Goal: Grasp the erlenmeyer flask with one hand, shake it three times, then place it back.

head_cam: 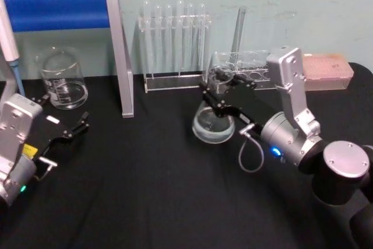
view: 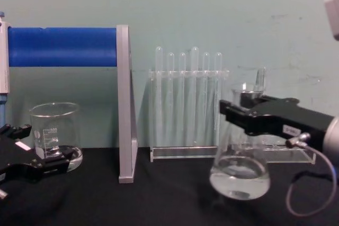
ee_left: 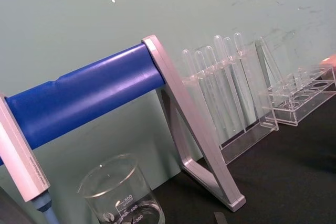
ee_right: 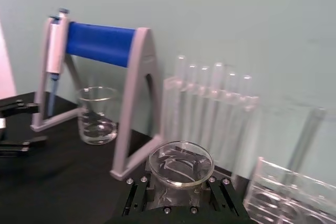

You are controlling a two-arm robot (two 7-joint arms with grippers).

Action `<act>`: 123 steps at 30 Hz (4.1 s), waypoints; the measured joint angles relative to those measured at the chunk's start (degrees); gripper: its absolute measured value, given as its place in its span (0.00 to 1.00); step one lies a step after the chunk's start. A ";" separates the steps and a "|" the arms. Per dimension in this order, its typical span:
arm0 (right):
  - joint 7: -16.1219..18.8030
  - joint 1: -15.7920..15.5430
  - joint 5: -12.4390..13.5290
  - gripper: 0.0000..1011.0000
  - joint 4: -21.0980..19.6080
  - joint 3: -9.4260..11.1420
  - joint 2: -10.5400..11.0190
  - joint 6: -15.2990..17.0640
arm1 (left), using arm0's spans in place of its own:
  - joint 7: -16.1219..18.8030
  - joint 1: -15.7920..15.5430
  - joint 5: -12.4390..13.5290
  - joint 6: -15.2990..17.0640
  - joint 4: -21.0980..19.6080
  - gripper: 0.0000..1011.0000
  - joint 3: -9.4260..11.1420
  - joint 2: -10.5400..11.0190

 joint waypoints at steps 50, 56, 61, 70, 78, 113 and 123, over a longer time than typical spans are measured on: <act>2.68 -1.49 -0.90 0.45 -1.49 0.74 -0.65 0.43 | 0.00 0.00 0.00 0.00 0.00 0.99 0.00 0.00; 3.13 -1.51 -0.56 0.45 -1.82 -0.02 -0.39 0.48 | 0.00 0.00 0.00 0.00 0.00 0.99 0.00 0.00; 3.18 -1.47 -0.38 0.45 -1.86 -0.45 -0.22 0.50 | 0.00 0.00 0.00 0.00 0.00 0.99 0.00 0.00; 3.68 -1.39 0.35 0.45 -1.01 -0.81 -0.13 -0.28 | 0.00 0.00 0.00 0.00 0.00 0.99 0.00 0.00; 4.33 -1.24 0.48 0.45 0.72 -1.58 -0.06 -1.37 | 0.00 0.00 0.00 0.00 0.00 0.99 0.00 0.00; 4.99 -1.27 -0.05 0.45 4.05 -3.26 -0.39 -2.49 | 0.00 0.00 0.00 0.00 0.00 0.99 0.00 0.00; 4.99 -1.38 -0.09 0.45 4.10 -3.38 -0.39 -2.26 | 0.00 0.00 0.00 0.00 0.00 0.99 0.00 0.00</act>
